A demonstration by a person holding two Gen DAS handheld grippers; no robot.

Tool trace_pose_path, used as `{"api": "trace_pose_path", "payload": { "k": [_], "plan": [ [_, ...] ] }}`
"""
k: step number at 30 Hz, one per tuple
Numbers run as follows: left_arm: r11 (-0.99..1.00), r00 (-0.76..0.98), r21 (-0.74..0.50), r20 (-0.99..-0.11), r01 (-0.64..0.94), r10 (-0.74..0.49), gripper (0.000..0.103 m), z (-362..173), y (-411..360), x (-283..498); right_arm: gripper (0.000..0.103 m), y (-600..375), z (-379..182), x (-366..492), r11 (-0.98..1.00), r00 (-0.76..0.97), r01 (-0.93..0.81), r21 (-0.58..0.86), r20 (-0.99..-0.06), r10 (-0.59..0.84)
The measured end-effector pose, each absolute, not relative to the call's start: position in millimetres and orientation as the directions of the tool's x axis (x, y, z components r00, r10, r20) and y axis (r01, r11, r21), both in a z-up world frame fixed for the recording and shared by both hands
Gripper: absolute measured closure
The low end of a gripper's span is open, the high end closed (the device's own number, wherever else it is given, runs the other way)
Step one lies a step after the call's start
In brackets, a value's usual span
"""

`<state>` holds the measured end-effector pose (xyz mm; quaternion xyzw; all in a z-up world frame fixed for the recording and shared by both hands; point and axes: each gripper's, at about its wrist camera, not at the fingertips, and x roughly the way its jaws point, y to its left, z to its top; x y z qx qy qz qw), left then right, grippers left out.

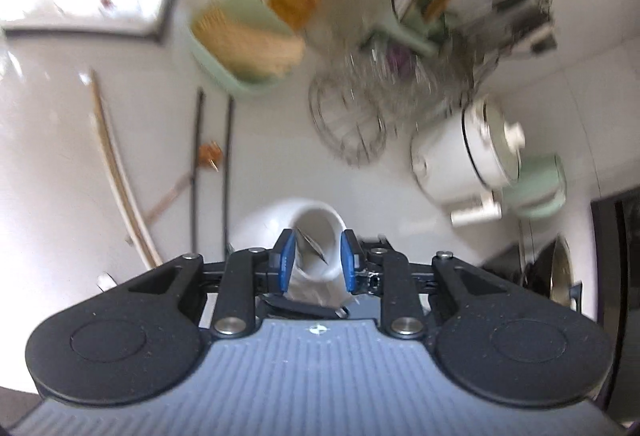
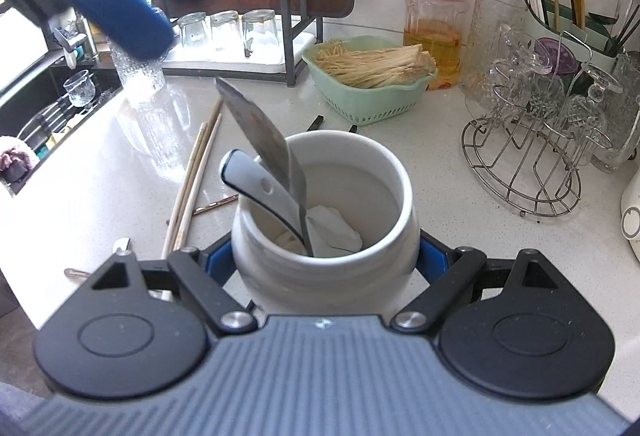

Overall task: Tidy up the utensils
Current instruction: 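Move the left tool down to the metal fork on the counter, then close the left tool on the metal fork handle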

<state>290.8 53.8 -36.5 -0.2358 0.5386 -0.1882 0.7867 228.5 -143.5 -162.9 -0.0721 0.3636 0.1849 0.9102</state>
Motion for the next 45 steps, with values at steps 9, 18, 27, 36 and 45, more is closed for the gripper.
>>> {"api": "trace_pose_path", "payload": {
  "k": [9, 18, 27, 36, 45],
  "plan": [
    [0.837, 0.512, -0.546, -0.730, -0.037, -0.453, 0.076, -50, 109, 261, 0.012, -138, -162, 230, 0.943, 0.678, -0.334, 0.001, -0.694, 0.241],
    [0.886, 0.456, -0.462, -0.785, 0.020, -0.420, 0.076, -113, 145, 231, 0.012, -135, -162, 231, 0.955, 0.680, -0.298, 0.000, -0.702, 0.212],
    [0.893, 0.398, -0.364, -0.802, 0.265, -0.445, 0.076, -141, 126, 216, 0.012, -131, -160, 235, 0.960, 0.668, -0.279, -0.003, -0.719, 0.192],
    [0.826, 0.308, -0.244, -0.844, 0.508, -0.439, 0.076, -173, 88, 227, 0.012, -129, -159, 234, 0.967, 0.660, -0.255, -0.009, -0.732, 0.168],
    [0.776, 0.259, -0.190, -0.872, 0.601, -0.415, 0.077, -182, 67, 243, 0.012, -129, -160, 231, 0.974, 0.665, -0.226, -0.002, -0.731, 0.152]
  ]
}}
